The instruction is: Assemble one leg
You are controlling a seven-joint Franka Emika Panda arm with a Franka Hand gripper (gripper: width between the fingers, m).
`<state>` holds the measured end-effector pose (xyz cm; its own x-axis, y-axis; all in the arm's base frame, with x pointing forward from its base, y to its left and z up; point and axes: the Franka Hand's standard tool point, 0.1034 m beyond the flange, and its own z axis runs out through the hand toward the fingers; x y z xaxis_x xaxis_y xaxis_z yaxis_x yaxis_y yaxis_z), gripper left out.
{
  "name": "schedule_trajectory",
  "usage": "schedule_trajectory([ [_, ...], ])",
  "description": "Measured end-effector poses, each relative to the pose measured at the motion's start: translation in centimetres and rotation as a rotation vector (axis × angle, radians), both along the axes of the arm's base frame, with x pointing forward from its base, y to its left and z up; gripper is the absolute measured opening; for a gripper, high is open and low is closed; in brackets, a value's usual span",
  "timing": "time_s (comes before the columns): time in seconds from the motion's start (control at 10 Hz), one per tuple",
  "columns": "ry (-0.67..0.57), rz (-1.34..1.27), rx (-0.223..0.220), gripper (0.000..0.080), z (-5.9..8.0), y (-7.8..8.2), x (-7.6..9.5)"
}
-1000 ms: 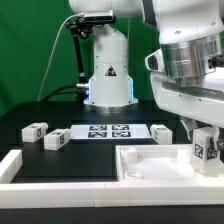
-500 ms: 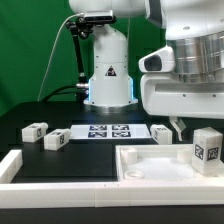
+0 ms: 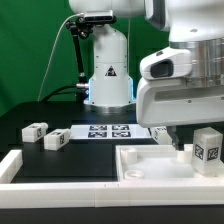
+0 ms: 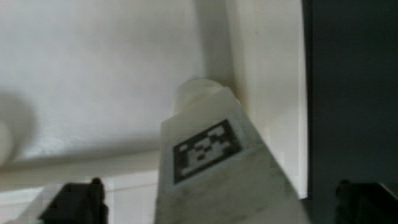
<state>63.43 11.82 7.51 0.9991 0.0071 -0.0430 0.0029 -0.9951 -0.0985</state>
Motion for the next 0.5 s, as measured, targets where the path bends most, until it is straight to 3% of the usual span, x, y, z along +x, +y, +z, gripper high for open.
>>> schedule_trajectory([
  [0.4,-0.060,0.282,0.010,0.0649,-0.31,-0.60,0.22],
  [0.5,-0.059,0.277,0.010,0.0520,-0.33,-0.55,0.21],
])
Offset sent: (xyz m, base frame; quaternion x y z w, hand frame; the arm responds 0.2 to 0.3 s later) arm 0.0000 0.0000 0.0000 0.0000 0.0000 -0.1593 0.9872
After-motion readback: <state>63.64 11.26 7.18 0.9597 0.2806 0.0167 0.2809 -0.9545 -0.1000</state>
